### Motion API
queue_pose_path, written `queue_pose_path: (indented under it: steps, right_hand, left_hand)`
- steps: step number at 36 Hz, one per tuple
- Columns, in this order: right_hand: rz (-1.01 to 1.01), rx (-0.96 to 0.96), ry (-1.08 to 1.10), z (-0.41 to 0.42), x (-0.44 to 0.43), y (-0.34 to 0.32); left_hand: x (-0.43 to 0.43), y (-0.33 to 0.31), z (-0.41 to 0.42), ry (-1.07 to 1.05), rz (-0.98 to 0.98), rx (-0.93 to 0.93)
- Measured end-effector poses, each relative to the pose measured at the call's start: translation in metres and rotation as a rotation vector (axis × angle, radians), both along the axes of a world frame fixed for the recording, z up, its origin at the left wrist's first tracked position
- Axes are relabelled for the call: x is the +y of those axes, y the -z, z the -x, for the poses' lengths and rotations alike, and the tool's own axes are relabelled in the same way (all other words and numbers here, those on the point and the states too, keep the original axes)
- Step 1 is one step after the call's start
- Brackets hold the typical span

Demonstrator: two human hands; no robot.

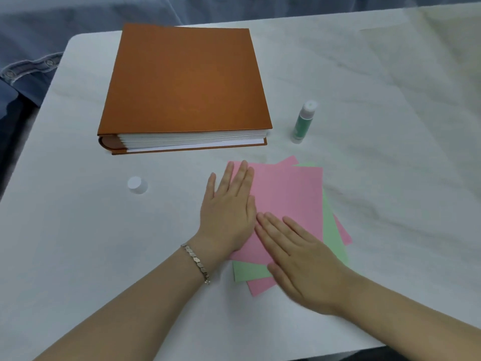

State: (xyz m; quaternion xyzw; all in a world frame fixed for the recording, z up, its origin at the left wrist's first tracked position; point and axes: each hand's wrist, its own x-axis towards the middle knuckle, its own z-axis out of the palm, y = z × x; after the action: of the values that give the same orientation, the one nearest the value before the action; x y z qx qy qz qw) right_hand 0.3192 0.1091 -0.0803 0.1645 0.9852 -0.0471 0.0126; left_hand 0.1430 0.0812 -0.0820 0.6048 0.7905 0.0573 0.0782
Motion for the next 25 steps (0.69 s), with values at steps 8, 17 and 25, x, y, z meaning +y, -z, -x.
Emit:
queue_pose_path:
  steps: [8, 17, 25]
  right_hand:
    - [0.008, 0.0, 0.074, 0.006, 0.03, 0.001]
    - [-0.044, 0.011, 0.131, 0.015, 0.048, 0.001]
    - [0.003, 0.034, 0.119, -0.016, 0.017, 0.001]
  left_hand:
    - [-0.003, 0.009, 0.002, 0.024, -0.109, 0.02]
    - [-0.005, 0.006, 0.0, -0.003, -0.038, -0.015]
    - [-0.005, 0.006, 0.0, -0.013, -0.005, 0.009]
